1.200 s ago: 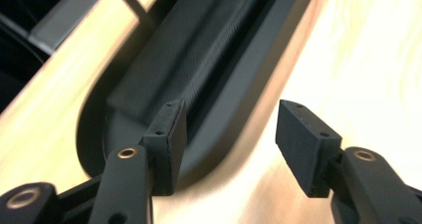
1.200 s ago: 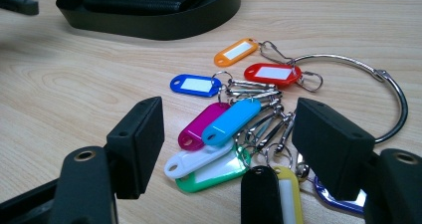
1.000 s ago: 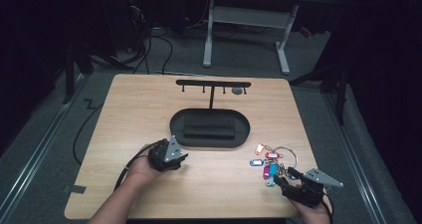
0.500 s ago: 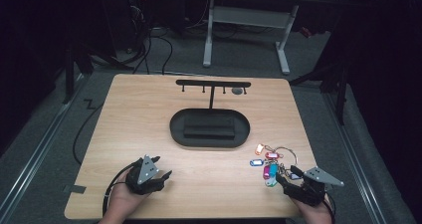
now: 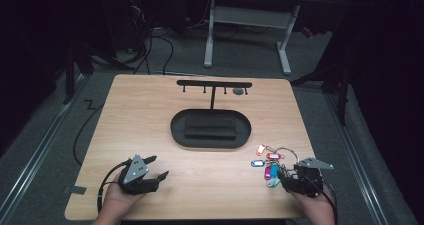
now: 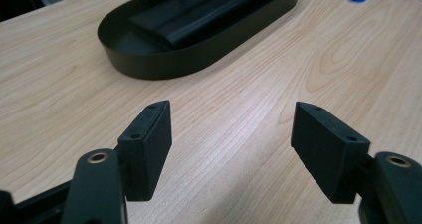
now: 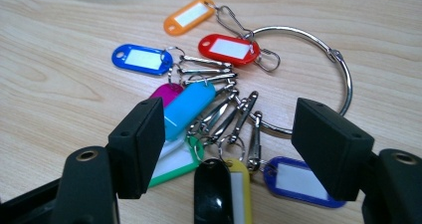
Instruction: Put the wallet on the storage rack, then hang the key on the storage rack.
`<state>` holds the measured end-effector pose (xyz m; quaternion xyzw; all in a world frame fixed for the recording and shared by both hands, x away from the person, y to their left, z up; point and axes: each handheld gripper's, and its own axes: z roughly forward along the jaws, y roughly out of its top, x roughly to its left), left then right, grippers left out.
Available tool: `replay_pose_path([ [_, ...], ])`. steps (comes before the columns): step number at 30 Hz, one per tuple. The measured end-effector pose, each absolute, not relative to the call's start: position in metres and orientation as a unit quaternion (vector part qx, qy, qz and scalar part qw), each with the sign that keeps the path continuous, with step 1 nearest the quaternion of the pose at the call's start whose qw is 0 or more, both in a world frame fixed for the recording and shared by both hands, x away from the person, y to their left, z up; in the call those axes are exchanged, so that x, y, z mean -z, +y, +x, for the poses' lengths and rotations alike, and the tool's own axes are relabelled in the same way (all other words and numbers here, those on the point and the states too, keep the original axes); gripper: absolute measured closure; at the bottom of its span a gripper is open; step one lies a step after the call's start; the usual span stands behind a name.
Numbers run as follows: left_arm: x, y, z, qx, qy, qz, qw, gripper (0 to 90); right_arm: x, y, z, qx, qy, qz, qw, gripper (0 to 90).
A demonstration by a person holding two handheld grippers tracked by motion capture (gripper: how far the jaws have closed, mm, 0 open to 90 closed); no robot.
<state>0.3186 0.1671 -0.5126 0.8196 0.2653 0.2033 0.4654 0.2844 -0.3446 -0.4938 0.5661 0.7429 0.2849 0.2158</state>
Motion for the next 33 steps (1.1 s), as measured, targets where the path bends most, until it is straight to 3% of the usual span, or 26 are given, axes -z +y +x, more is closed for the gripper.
replay_pose_path([
  [7, 0.510, 0.169, 0.317, -0.199, 0.259, 0.810, 0.487, 34.7, 0.485, -0.351, 0.302, -0.254, 0.742, 0.593, 0.184, 28.3],
  [11, 0.513, 0.166, 0.321, -0.196, 0.251, 0.824, 0.469, 34.5, 0.481, -0.356, 0.312, -0.237, 0.748, 0.595, 0.176, 32.5],
  [24, 0.505, 0.167, 0.324, -0.140, 0.270, 0.809, 0.503, 30.8, 0.469, -0.368, 0.347, -0.167, 0.790, 0.574, 0.136, 43.0],
  [33, 0.508, 0.170, 0.322, -0.144, 0.269, 0.811, 0.499, 32.3, 0.467, -0.377, 0.374, -0.126, 0.801, 0.576, 0.105, 50.8],
])
